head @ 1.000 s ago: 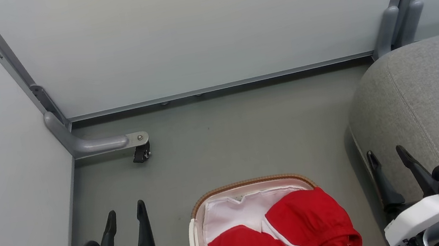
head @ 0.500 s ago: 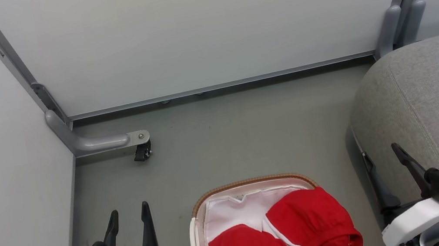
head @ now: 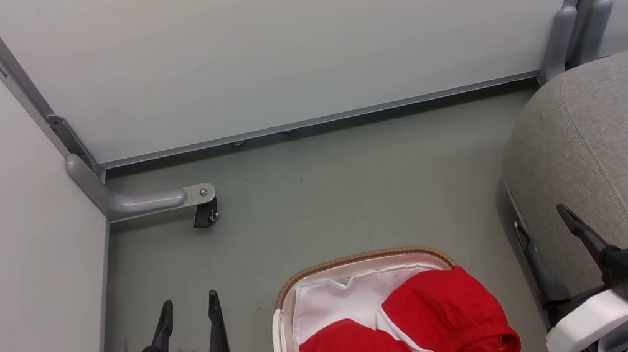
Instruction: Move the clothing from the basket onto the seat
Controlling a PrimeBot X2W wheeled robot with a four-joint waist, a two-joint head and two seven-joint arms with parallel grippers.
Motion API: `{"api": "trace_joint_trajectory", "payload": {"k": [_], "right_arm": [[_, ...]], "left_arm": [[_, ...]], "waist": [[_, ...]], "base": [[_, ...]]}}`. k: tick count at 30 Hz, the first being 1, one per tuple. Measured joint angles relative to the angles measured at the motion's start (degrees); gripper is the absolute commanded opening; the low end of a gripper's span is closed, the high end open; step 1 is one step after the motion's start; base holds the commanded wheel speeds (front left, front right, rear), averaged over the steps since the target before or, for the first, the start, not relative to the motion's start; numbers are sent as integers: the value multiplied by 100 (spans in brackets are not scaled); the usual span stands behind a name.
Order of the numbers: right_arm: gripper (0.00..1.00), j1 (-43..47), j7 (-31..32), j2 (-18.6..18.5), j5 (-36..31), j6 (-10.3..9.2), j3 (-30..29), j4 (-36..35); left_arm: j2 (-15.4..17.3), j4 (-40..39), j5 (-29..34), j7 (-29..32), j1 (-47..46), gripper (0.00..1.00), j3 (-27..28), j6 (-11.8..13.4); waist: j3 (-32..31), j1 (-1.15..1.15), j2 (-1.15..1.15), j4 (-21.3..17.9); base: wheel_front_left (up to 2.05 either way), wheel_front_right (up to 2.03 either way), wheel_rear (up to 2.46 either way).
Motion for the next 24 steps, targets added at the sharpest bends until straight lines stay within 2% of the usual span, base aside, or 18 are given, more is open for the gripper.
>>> {"api": "trace_joint_trajectory", "payload": {"k": [24], "right_arm": [[100,-62,-1,-2,0,0,-30,-121]], "left_arm": [[1,60,121,0,-145,100,-143,-31]], "waist": [[221,0,0,-6]], "base": [[0,0,0]]}}
